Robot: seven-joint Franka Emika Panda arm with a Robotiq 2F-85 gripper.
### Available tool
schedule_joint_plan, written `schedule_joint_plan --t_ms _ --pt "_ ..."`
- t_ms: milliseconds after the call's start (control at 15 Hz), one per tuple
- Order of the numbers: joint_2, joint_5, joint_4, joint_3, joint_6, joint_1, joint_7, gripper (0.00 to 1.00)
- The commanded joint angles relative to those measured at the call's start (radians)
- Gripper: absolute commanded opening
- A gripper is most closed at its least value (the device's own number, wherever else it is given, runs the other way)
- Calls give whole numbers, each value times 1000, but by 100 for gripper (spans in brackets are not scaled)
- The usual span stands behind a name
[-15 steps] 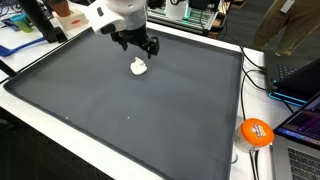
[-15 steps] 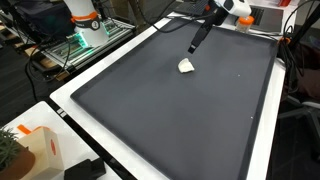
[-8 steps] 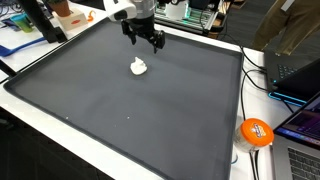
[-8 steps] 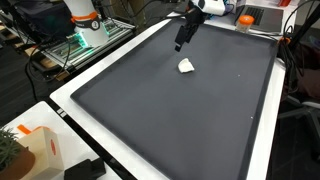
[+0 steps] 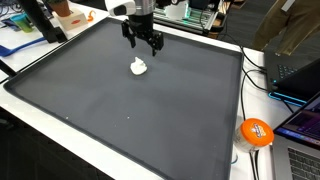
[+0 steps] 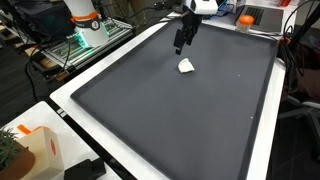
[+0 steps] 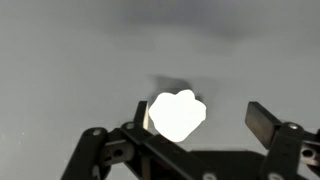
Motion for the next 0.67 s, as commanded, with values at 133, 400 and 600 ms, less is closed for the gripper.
schedule_joint_plan --t_ms 133,400,600 --pt "-156 15 -316 -14 405 -24 76 100" --pt "-222 -21 -461 -45 647 -15 141 100" --pt "-184 0 -420 -34 627 -22 107 100"
